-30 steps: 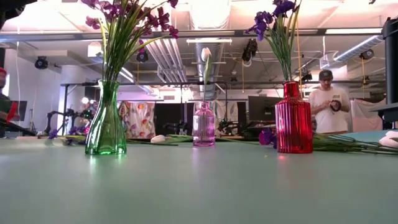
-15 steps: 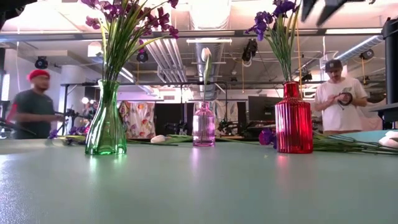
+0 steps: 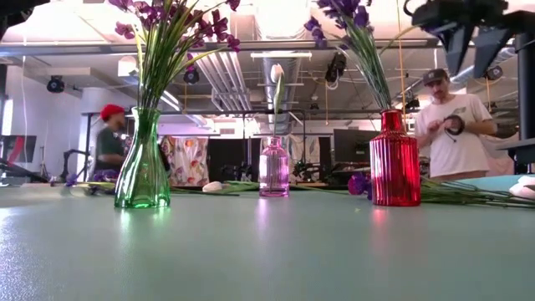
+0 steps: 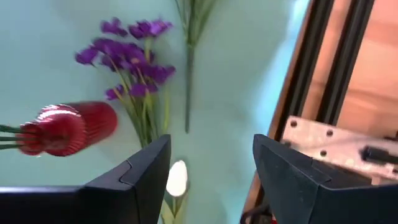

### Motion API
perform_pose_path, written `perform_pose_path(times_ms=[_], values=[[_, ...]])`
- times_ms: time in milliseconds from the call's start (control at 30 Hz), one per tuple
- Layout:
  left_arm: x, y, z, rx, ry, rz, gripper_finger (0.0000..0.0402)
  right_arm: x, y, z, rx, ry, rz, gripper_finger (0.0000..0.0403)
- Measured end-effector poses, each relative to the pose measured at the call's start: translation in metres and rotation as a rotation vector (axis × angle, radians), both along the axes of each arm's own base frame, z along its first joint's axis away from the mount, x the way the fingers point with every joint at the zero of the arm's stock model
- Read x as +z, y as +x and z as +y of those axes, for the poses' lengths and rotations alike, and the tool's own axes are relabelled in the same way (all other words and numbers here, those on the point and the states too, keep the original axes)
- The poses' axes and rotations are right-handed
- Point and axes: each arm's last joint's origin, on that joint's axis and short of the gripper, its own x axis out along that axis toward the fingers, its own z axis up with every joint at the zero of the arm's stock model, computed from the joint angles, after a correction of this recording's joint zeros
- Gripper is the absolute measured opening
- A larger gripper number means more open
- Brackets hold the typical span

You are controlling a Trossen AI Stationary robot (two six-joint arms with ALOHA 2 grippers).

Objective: Sort flowers into vase by color
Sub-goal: Put the bottom white tulip into the purple flower vase

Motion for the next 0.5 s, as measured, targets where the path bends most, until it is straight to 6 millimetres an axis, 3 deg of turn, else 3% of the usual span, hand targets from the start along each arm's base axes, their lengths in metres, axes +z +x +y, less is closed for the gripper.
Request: perform_pose_path(times_ms=[200, 500], values=[[0.000, 0.000, 0.000, 0.000, 0.000, 0.000, 0.0192, -0.024, -0.012, 0.003, -0.035, 0.077, 0.063, 0.0219], [0.000, 0.000, 0.000, 0.000, 0.003, 0.001, 0.0192, -0.083, -0.011, 0.020, -0.023, 0.253, 0.177, 0.0219]])
